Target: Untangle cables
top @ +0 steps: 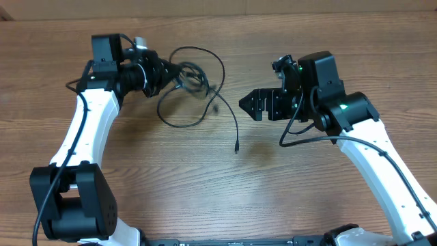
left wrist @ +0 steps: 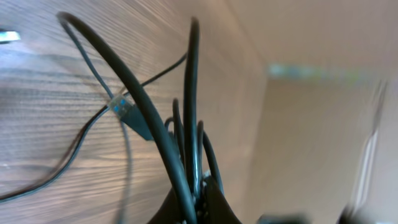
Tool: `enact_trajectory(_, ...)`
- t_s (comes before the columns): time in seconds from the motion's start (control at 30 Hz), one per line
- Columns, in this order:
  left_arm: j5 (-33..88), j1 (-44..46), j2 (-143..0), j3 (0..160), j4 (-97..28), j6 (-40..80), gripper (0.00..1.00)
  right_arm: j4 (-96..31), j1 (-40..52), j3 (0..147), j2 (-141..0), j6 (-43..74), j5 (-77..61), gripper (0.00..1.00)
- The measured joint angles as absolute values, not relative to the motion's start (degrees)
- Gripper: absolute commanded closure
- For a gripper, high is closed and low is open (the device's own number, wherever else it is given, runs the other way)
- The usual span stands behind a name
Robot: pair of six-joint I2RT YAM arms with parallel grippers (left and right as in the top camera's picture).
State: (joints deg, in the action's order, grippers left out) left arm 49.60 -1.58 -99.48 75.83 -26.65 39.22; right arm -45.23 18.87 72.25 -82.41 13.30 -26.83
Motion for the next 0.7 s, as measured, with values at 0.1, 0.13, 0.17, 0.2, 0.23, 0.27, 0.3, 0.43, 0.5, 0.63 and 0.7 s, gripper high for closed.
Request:
enact_trajectory(0.1, 55.2, -1.0, -99.5, 75.8, -30.5, 23.0, 0.96, -45.0, 18.9, 72.2, -83.5, 13.1, -28.3, 0.03)
enact_trajectory(0.13, 57.2, -0.7, -99.5, 75.8, -31.2, 18.6, 0.96, -44.9, 18.9, 72.2, -83.9, 12.5, -29.3, 0.04)
enact_trajectory(0.17, 59.1, -0.7, -99.5, 75.8, -31.9, 14.6, 0.96, -44.8, 18.9, 72.2, -84.1, 12.0, -29.9, 0.05)
enact_trajectory(0.2, 61.2, -0.6, -99.5, 75.8, -32.5, 10.6, 0.96, -44.6, 18.9, 72.2, -84.4, 11.2, -30.9, 0.06)
enact_trajectory(0.23, 63.3, -0.4, -99.5, 75.8, -33.0, 6.8, 0.96, -44.5, 18.9, 72.2, -84.7, 10.1, -32.1, 0.08)
enact_trajectory(0.27, 65.1, -0.3, -99.5, 75.8, -33.4, 3.7, 0.96, -44.6, 18.9, 72.2, -84.9, 8.8, -33.2, 0.13)
enact_trajectory(0.3, 67.0, -0.3, -99.5, 75.8, -33.6, 0.7, 0.96, -44.6, 18.9, 72.2, -85.0, 7.7, -33.9, 0.17)
enact_trajectory(0.43, 72.5, -0.2, -99.5, 75.8, -33.7, -6.3, 0.95, -44.4, 18.9, 72.2, -85.0, 4.1, -36.3, 0.26)
enact_trajectory(0.5, 74.0, -0.2, -99.5, 75.8, -34.0, -8.0, 0.96, -44.1, 18.9, 72.2, -85.0, 2.9, -37.2, 0.33)
enact_trajectory(0.63, 75.8, -0.2, -99.5, 75.8, -35.5, -9.9, 0.96, -44.1, 18.9, 72.2, -85.0, 1.7, -40.1, 0.43)
enact_trajectory(0.7, 76.2, -0.2, -99.5, 75.8, -36.0, -10.4, 0.96, -44.1, 19.0, 72.2, -85.0, 1.6, -41.3, 0.43)
